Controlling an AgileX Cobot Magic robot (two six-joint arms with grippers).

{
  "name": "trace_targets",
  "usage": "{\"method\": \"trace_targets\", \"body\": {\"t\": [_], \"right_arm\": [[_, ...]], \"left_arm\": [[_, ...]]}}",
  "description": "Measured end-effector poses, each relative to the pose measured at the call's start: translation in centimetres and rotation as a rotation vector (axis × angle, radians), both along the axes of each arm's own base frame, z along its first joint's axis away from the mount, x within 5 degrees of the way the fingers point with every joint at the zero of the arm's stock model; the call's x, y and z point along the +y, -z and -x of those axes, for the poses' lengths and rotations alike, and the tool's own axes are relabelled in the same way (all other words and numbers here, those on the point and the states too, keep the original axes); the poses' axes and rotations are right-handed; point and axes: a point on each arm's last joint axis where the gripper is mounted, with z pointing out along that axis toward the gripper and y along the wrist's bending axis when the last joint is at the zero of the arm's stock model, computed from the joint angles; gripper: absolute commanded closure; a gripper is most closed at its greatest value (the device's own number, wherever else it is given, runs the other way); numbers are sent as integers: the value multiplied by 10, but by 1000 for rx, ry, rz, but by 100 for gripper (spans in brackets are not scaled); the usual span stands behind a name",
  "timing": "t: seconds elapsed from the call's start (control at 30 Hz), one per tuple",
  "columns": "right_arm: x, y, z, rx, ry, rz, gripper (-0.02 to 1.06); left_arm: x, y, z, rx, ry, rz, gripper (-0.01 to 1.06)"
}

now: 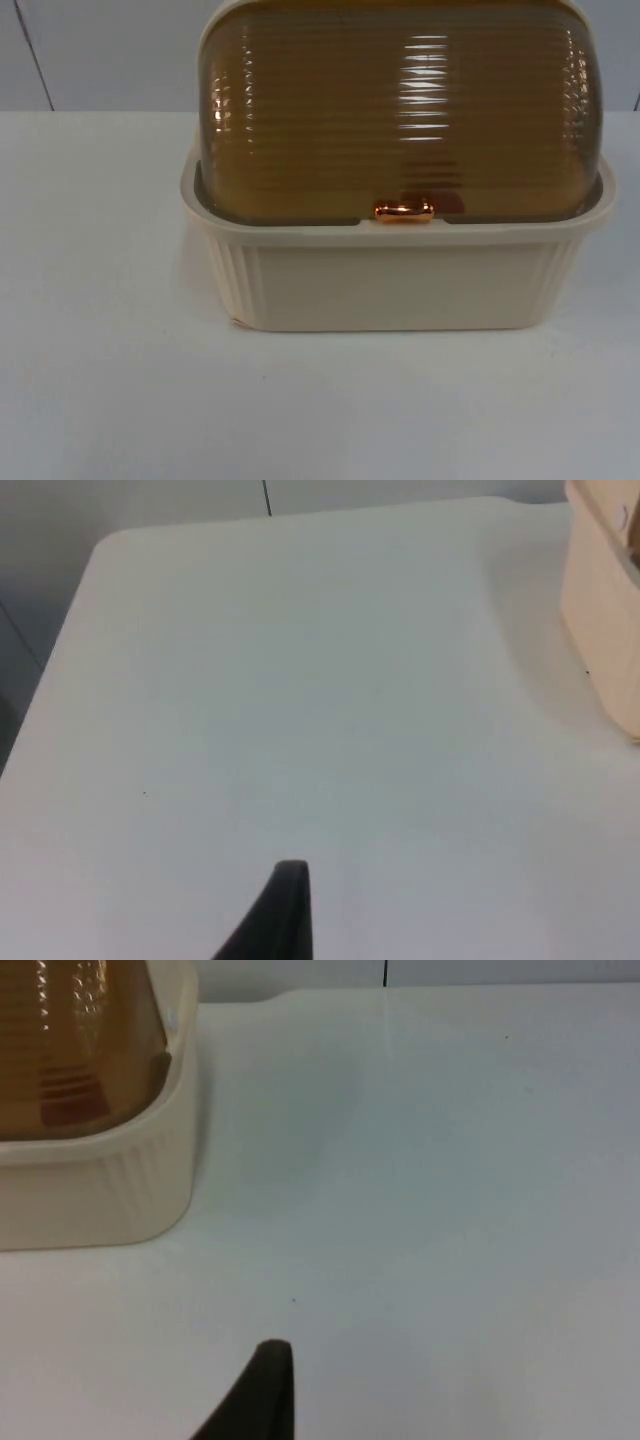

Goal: Open the box lid with the left hand, place the block into the box with the right hand, then close the box lid with the left hand.

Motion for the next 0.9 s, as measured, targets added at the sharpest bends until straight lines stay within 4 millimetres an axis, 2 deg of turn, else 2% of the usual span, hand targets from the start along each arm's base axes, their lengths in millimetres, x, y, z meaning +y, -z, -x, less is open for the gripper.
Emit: {"method": "trace_targets", "body": {"t": [0.13,0.57,0.9], "right_arm": [[0,11,-5,39,0,0,0],[0,9,-9,-8,-1,4,0],[0,15,-15,-7,-1,6,0]], "left_arm": [[0,0,0,-1,0,0,0],[0,2,-1,5,0,0,0],[0,2,-1,5,0,0,0]]}}
